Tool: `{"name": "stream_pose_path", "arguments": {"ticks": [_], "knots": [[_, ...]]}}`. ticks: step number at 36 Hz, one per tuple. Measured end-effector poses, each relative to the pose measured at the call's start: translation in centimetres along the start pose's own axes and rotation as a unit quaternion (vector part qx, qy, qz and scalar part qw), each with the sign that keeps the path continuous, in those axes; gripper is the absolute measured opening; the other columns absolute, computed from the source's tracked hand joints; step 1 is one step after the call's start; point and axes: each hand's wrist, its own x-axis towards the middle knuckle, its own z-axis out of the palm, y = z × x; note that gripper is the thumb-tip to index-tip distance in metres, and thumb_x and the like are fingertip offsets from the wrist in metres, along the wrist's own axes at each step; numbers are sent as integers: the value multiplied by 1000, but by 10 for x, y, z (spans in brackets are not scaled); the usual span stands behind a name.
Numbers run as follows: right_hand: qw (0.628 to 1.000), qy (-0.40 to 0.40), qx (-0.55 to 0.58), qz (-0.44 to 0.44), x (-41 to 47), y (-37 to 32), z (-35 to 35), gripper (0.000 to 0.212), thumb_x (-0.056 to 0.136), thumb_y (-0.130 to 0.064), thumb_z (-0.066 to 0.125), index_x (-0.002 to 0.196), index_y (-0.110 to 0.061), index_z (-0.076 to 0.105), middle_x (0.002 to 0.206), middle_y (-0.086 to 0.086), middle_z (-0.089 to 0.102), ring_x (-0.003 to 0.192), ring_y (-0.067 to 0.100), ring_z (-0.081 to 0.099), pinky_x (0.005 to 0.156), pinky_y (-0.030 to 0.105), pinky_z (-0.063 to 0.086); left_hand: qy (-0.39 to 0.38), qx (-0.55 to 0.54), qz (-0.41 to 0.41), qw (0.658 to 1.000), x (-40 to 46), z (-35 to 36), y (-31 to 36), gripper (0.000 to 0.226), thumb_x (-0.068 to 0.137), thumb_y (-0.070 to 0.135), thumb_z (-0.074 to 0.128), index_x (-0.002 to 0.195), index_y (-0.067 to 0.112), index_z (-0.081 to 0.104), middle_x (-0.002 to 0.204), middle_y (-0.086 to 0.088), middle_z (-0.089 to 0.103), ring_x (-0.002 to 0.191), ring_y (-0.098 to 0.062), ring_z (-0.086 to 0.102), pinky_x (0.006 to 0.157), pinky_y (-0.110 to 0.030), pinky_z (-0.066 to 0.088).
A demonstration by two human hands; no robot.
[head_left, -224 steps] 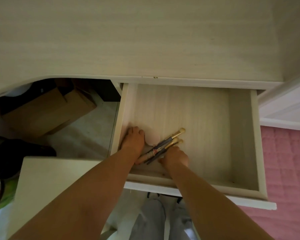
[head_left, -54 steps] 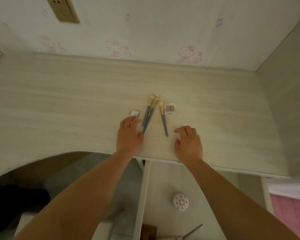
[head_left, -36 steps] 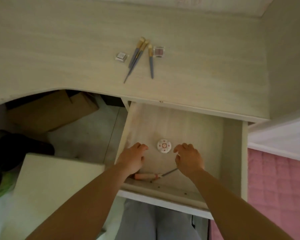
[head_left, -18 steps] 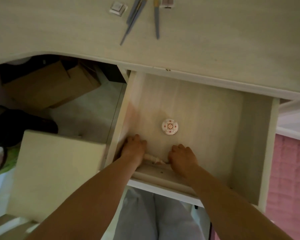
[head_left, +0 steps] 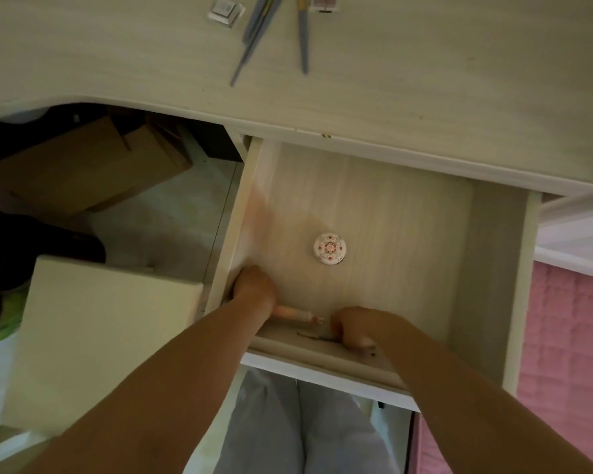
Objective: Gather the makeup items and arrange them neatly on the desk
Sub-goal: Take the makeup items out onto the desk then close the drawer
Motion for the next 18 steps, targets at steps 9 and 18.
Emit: {"name": "stream_pose_path", "arguments": {"ticks": [9, 18], "knots": [[997, -60, -41, -12, -8, -11, -13, 30, 91, -9, 45, 119, -5, 55, 108, 13, 57, 97, 26, 56, 80, 31, 43, -9, -123, 16, 992, -9, 0, -3, 21, 92, 10, 44, 104, 10, 62, 108, -9, 64, 98, -26, 60, 81, -37, 48], [927, 138, 333, 100, 2, 22, 30, 25, 92, -7, 39, 105, -9, 60, 104, 15, 62, 81, 22, 57, 66, 26, 44, 71, -349, 117, 927, -13, -2, -1, 33, 85, 38, 62, 109, 17, 53, 104, 5, 50, 84, -12, 48, 71, -25, 38]]}}
